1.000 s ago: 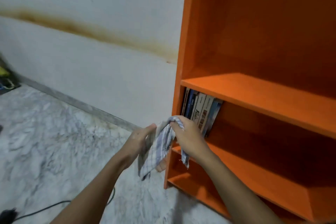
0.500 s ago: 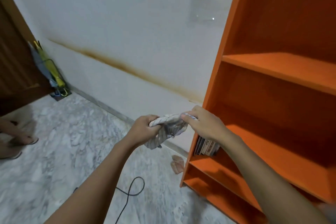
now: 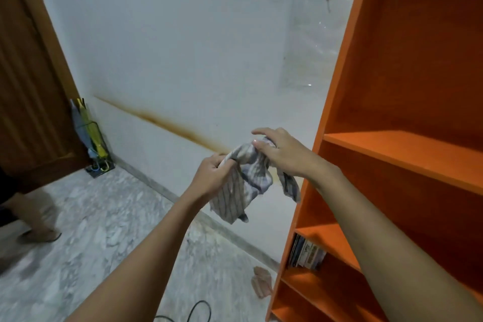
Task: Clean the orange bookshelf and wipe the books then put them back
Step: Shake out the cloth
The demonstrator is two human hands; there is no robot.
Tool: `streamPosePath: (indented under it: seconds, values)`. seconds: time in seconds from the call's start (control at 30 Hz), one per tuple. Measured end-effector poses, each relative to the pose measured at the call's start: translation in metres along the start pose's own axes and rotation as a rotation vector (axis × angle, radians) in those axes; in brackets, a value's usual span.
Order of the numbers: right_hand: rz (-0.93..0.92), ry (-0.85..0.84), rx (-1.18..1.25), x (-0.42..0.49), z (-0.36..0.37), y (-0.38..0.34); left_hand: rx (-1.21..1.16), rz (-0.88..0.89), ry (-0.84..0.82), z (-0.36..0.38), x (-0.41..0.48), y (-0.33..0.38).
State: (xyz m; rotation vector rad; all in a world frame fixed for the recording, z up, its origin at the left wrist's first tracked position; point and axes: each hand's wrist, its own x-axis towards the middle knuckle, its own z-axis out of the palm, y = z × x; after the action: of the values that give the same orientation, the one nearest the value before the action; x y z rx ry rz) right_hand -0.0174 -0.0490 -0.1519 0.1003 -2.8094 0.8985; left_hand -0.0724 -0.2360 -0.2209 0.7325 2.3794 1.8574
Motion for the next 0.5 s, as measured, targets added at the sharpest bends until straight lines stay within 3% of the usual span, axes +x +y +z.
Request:
streamPosePath:
  seconds: [0.13,0.27,0.4,0.5]
  values:
    - [0.006,0.087,-0.231,0.029,-0.004,0.015,-0.063,0.041,0.055,-0.005,0.044,0.015]
    - [0.02,0.326,0.013,0.061,-0.012,0.023,-0.048,0.053,0.03,-0.004,0.09,0.017]
    - [0.006,0.519,0.183,0.113,-0.026,0.021,-0.107,-0.04,-0.138,-0.001,0.137,0.016]
    - [0.026,0.609,0.305,0.148,-0.042,0.017,-0.108,-0.111,-0.378,0.003,0.157,0.023]
